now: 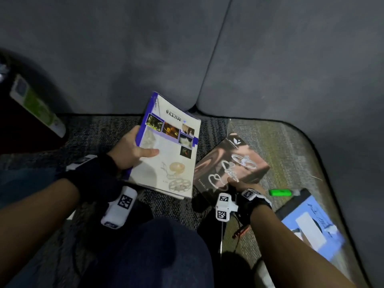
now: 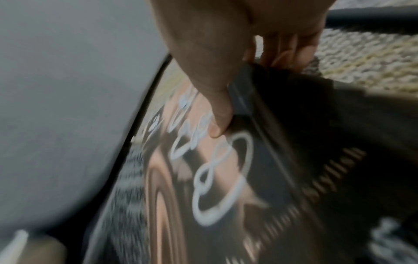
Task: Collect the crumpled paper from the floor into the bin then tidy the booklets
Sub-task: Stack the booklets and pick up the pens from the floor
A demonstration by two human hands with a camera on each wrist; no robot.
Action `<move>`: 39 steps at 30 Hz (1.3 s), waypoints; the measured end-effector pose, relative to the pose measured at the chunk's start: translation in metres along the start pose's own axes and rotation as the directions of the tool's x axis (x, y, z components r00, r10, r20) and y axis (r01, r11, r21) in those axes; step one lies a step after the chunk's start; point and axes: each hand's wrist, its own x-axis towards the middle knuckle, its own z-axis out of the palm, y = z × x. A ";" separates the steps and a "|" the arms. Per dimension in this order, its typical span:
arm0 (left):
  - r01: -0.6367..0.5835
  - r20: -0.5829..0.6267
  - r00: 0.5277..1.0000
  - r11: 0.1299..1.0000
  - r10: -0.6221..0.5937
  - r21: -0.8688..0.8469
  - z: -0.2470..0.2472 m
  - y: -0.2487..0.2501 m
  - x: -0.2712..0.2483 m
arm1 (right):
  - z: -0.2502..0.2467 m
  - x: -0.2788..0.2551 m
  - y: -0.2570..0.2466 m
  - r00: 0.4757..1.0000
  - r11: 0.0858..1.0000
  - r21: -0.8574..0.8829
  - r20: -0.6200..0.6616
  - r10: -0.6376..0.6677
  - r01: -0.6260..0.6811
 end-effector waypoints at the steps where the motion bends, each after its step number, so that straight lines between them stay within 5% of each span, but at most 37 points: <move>1: 0.009 0.036 0.999 1.000 -0.009 -0.006 0.005 -0.005 0.003 | -0.004 0.002 0.003 0.999 0.998 -0.029 -0.009 -0.049 0.048; 6: 0.043 0.143 0.989 0.999 -0.044 0.009 0.028 -0.009 0.013 | -0.016 0.016 0.008 0.976 0.975 0.131 0.099 -0.192 0.179; 9: 0.056 0.165 0.985 0.998 -0.053 -0.015 0.034 -0.007 0.017 | -0.023 0.016 -0.007 0.992 0.954 0.273 0.000 -0.127 0.122; 12: 0.043 0.167 0.985 0.998 -0.035 -0.044 0.037 0.001 0.017 | -0.044 0.002 -0.023 0.959 0.815 0.508 -0.107 -0.262 0.279; 15: 0.021 0.108 0.994 1.000 -0.021 0.009 0.045 0.006 0.028 | -0.073 -0.028 -0.036 0.896 0.629 0.660 -0.164 -0.414 0.411; 19: 0.022 0.096 0.995 0.991 -0.034 0.130 0.060 0.017 0.044 | -0.122 -0.076 -0.048 0.754 0.496 0.607 -0.287 -0.591 0.621; 21: 0.031 0.135 0.990 0.988 -0.051 0.149 0.069 0.023 0.047 | -0.138 -0.093 -0.045 0.691 0.389 0.660 -0.279 -0.667 0.643; 23: 0.020 0.204 0.978 0.992 -0.046 0.124 0.083 0.031 0.045 | -0.139 -0.094 -0.041 0.685 0.336 0.748 -0.211 -0.697 0.573; 25: 0.064 0.285 0.957 0.996 -0.046 -0.056 0.100 0.041 0.040 | -0.123 -0.083 -0.041 0.706 0.374 0.809 -0.070 -0.705 0.453; 29: 0.296 0.381 0.915 0.867 -0.136 -0.402 0.118 0.046 0.029 | -0.078 -0.057 -0.030 0.825 0.494 0.833 0.084 -0.559 0.250; 32: 0.369 0.412 0.890 0.839 -0.194 -0.400 0.116 0.044 0.026 | -0.064 -0.042 -0.017 0.824 0.531 0.823 0.149 -0.546 0.203; 36: 0.314 0.507 0.848 0.915 -0.152 -0.252 0.125 0.049 0.022 | -0.044 -0.026 -0.020 0.804 0.608 0.715 0.109 -0.584 0.345; 39: 0.208 0.427 0.897 0.960 -0.112 -0.185 0.137 0.044 0.022 | -0.045 -0.019 -0.014 0.827 0.601 0.717 0.060 -0.558 0.353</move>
